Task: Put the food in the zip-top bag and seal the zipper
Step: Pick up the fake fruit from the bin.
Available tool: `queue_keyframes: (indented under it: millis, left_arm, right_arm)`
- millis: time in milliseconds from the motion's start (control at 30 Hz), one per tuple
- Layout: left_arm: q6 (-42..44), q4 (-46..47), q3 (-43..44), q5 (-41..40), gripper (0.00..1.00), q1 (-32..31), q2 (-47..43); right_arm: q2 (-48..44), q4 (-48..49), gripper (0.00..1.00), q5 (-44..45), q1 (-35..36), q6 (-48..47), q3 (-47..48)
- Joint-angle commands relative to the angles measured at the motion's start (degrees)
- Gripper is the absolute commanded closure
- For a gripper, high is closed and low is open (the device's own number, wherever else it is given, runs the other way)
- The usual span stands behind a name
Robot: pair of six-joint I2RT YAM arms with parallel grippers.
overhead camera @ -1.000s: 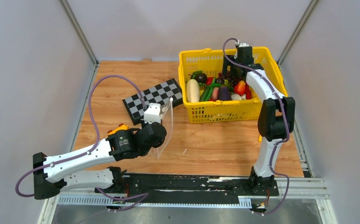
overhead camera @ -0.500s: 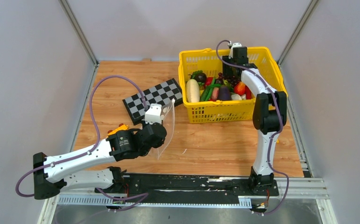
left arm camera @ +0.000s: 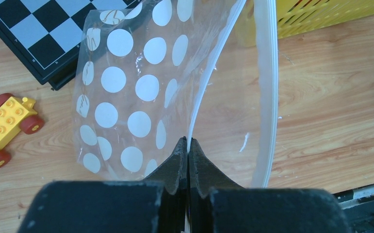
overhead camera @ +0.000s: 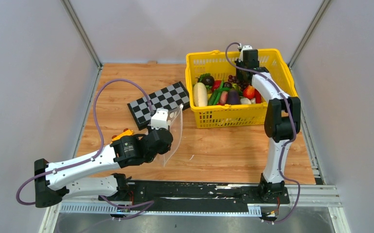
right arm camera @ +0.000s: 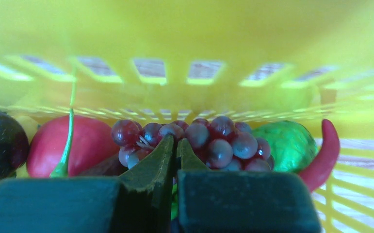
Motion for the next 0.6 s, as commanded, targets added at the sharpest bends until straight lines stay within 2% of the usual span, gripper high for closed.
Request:
queue_keyframes:
  millis: [0, 167, 567]
  left_arm:
    - [0.1, 1.8, 0.1, 0.3, 1.00, 0.2, -0.4]
    - [-0.2, 2.0, 0.1, 0.4, 1.00, 0.2, -0.3]
    - [-0.4, 2.0, 0.2, 0.7, 1.00, 0.2, -0.1]
  right_arm:
    - [-7.6, -0.9, 1.00, -1.9, -1.0, 0.5, -2.3]
    - [-13.4, 0.5, 1.00, -7.4, -1.5, 3.1, -6.2]
    - [-24.7, 0.8, 1.00, -14.3, -1.5, 7.9, -13.3]
